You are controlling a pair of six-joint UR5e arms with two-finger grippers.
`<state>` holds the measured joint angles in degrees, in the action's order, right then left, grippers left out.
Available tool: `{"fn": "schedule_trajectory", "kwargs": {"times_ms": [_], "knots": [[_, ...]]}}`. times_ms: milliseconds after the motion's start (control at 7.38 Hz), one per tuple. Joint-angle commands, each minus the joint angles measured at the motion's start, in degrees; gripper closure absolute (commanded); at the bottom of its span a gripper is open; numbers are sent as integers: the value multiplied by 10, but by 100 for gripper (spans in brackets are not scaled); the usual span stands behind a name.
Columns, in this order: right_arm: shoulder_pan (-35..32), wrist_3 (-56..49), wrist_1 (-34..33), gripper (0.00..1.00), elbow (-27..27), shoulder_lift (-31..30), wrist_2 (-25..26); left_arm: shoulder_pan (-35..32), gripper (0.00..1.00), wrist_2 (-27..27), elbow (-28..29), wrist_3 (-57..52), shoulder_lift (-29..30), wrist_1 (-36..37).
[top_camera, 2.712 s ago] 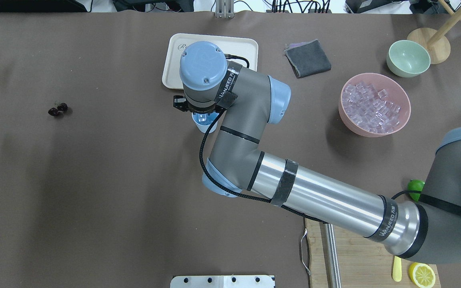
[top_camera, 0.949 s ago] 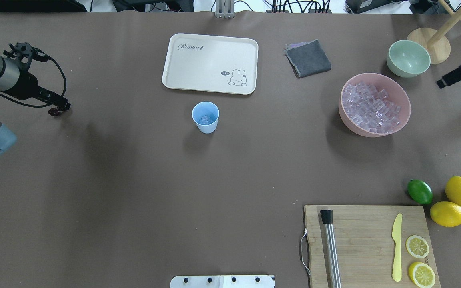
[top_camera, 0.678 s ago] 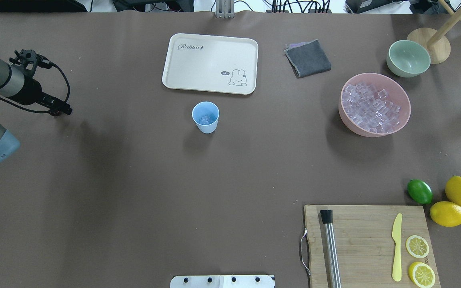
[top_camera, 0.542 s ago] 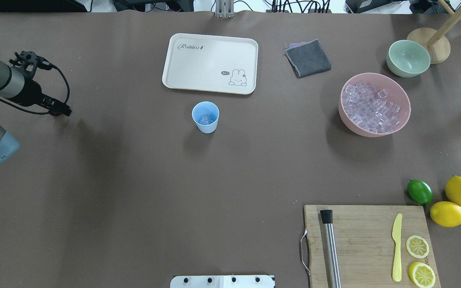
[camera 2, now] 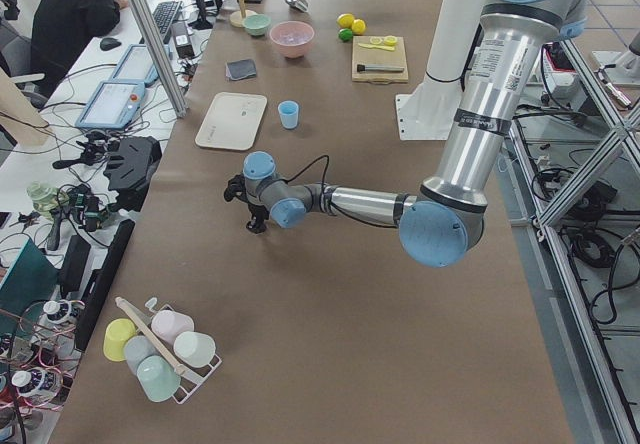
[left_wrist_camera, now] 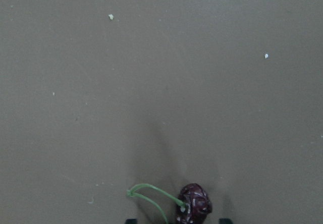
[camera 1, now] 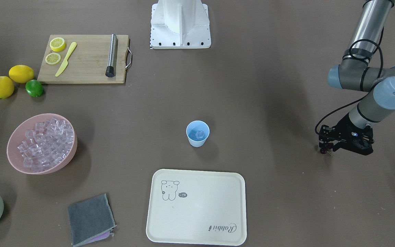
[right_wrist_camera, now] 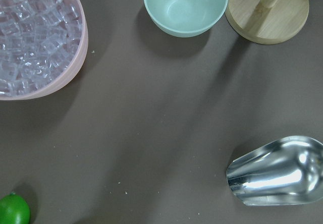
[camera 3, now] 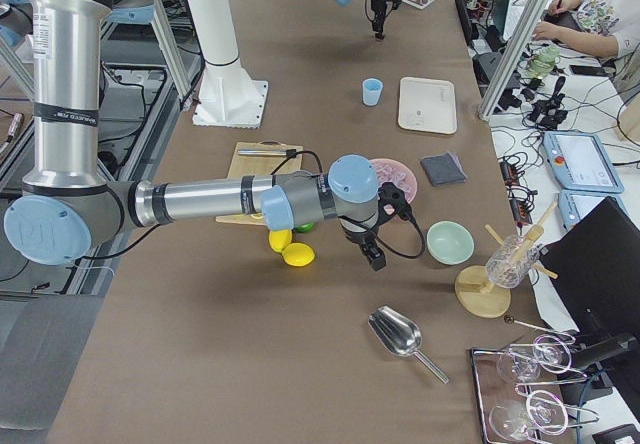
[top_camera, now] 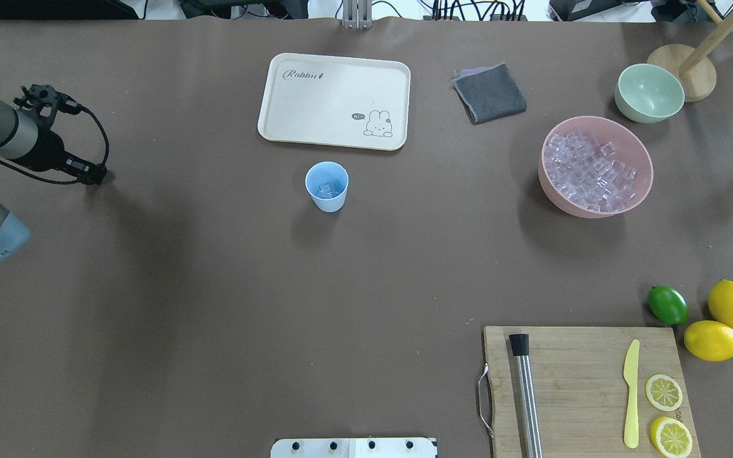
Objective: Put ice and cherries in cup
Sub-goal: 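Lower the left gripper onto the dark cherries and grasp them while the right arm retracts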
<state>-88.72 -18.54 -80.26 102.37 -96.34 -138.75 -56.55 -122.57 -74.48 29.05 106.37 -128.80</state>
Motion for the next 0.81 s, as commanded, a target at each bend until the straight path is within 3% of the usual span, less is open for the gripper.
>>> {"fn": "schedule_trajectory", "kwargs": {"times_ms": [0,136,407,678], "knots": [[-12,-35,4,3,-1,-21,-1,0,91,2,0,0,0,-1],[-15,-36,4,3,0,-24,-1,0,100,2,-9,18,4,-1],[-15,-38,4,3,0,-24,-1,-12,100,-5,-72,49,20,15],[-16,-38,3,3,-4,-25,-2,-10,100,-30,-123,116,113,99]]}}
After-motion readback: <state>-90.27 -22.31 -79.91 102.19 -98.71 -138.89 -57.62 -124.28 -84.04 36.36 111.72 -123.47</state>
